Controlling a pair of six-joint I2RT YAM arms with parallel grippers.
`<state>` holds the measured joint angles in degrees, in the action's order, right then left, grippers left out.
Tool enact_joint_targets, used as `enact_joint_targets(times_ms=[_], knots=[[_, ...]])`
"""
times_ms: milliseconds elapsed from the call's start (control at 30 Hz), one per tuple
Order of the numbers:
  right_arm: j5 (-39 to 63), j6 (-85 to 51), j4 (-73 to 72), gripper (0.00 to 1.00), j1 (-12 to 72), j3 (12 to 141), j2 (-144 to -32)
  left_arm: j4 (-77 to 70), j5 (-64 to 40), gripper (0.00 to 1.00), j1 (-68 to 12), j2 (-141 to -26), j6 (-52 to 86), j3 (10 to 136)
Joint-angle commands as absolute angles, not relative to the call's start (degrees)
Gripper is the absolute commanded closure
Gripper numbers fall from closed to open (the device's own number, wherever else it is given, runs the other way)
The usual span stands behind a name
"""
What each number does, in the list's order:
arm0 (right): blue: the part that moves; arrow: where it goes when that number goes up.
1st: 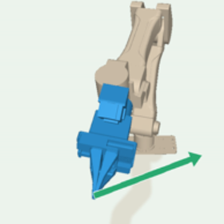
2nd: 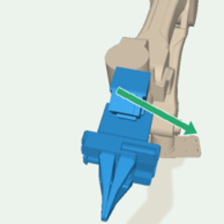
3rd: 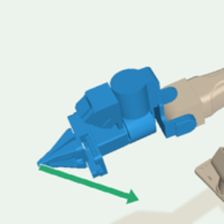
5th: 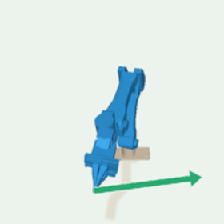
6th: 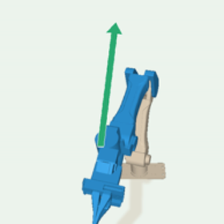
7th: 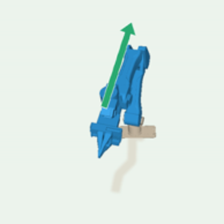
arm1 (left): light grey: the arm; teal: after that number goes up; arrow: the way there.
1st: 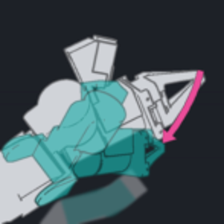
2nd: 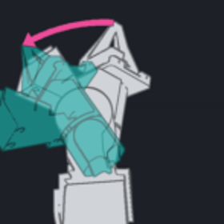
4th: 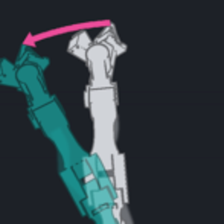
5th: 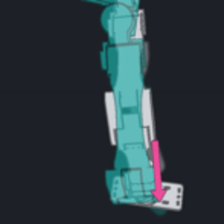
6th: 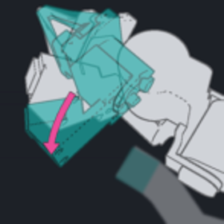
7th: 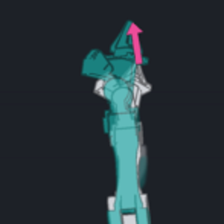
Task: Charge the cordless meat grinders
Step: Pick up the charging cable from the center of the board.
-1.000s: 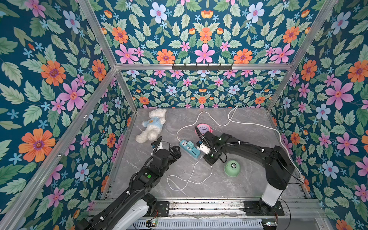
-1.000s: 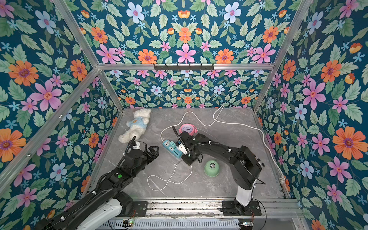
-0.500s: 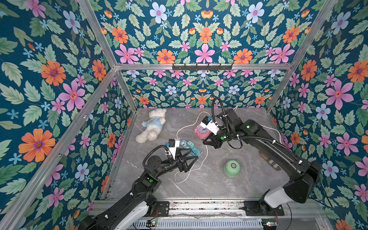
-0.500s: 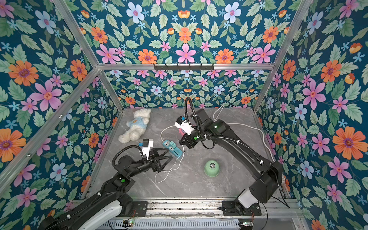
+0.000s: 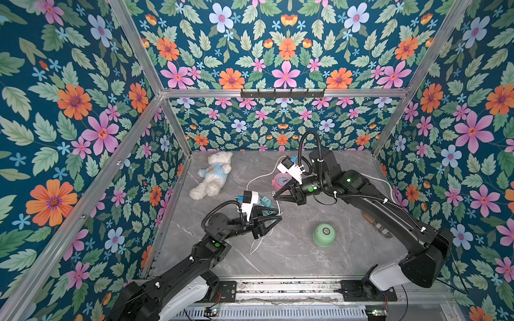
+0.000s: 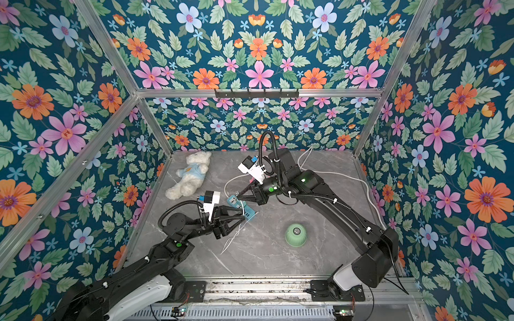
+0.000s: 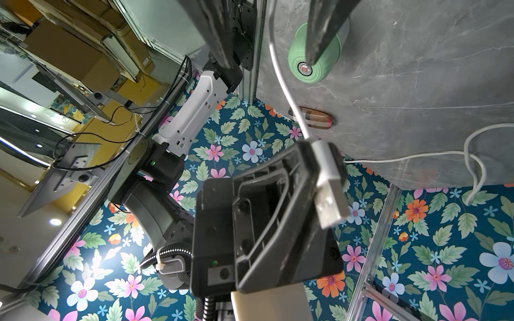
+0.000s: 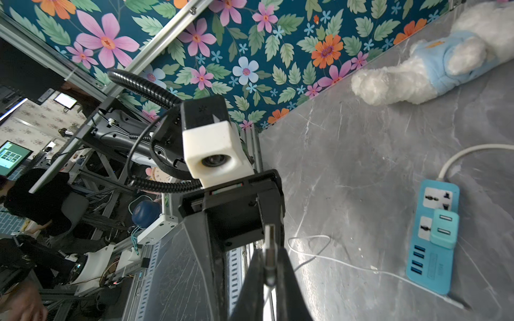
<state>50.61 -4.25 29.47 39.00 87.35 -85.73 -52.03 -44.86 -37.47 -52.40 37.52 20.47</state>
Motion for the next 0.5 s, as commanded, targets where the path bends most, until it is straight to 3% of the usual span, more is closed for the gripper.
enact_joint_targets(times_ms=[0, 133, 233, 267, 333, 467], knots=[[52.6, -6.0, 25.0, 1.00, 39.1, 87.2, -85.9, -55.1, -46.6, 0.69, -37.6, -53.3, 36.2, 21.3], [52.5, -6.5, 24.4, 1.00, 39.4, 86.8, -86.0, -54.9, -47.7, 1.00, -37.7, -54.7, 35.1, 22.4], [51.3, -7.6, 23.7, 0.96, 39.5, 86.2, -85.3, -54.6, -46.5, 1.00, -37.7, -54.9, 34.3, 22.9], [50.7, -8.9, 22.5, 0.76, 39.5, 85.6, -84.8, -54.6, -45.6, 1.00, -37.7, -54.8, 34.0, 23.0], [49.4, -11.4, 19.4, 0.57, 39.5, 83.4, -82.9, -55.2, -43.7, 1.00, -37.7, -54.4, 33.8, 22.9], [46.2, -15.8, 11.7, 0.51, 39.5, 76.3, -78.9, -58.6, -40.9, 1.00, -37.8, -54.3, 34.8, 22.5]])
